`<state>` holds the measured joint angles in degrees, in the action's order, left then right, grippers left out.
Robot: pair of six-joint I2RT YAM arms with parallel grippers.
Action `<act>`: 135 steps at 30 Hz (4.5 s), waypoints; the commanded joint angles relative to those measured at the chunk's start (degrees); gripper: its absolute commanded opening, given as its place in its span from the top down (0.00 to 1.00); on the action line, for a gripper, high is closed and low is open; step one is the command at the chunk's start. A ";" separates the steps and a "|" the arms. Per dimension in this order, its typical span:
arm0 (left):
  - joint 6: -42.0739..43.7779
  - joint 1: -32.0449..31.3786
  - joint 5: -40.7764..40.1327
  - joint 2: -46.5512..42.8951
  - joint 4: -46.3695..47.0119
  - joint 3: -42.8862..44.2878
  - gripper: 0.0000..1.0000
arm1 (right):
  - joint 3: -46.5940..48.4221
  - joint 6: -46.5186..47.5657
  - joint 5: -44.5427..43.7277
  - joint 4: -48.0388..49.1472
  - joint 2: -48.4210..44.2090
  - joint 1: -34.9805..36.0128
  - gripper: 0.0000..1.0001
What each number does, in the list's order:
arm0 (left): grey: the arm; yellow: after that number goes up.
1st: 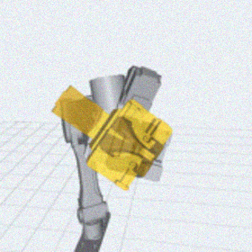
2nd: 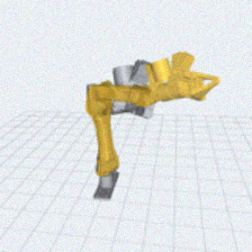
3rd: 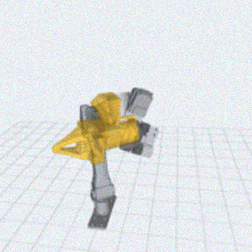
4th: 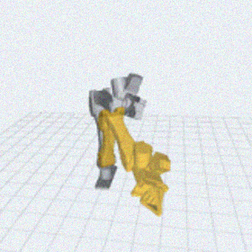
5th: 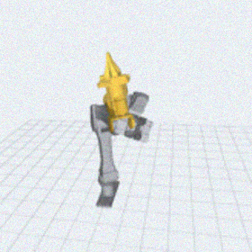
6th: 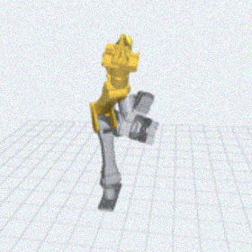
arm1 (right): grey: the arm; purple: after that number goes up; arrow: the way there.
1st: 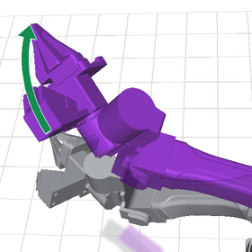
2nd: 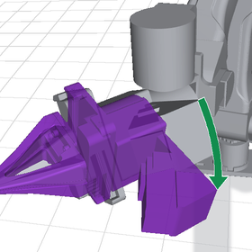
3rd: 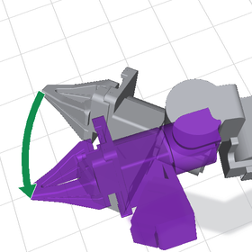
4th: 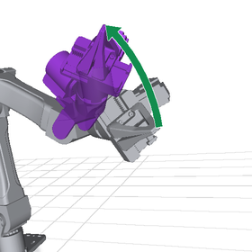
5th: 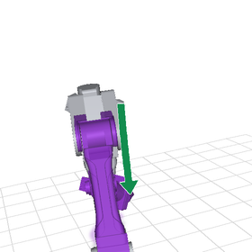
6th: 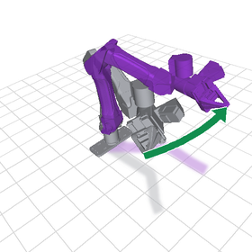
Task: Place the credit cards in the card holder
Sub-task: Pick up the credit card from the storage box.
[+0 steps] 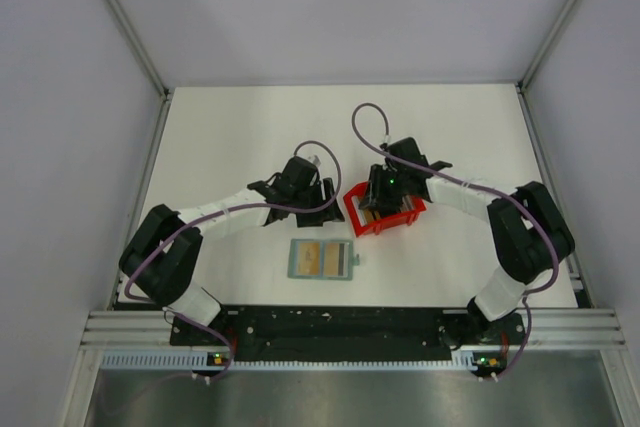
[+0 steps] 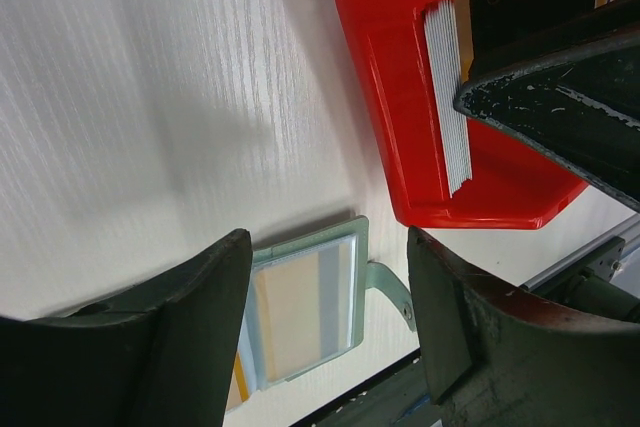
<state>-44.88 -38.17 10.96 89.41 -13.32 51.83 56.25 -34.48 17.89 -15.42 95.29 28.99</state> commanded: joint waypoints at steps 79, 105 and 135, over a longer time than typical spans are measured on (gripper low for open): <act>-6.53 0.29 5.12 13.69 18.59 -0.42 0.98 | 1.67 1.44 5.48 1.61 4.30 -0.34 0.34; -8.82 0.38 6.18 12.29 23.25 -3.67 1.00 | 1.14 6.26 -4.35 0.04 1.57 -0.43 0.31; -8.47 0.38 5.74 11.24 24.58 -2.70 1.00 | 5.45 9.07 7.62 -1.89 -1.05 2.03 0.32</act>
<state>-54.68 -37.19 17.91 102.63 7.07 48.73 60.18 -26.02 27.14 -13.17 99.68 28.60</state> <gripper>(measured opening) 0.007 0.685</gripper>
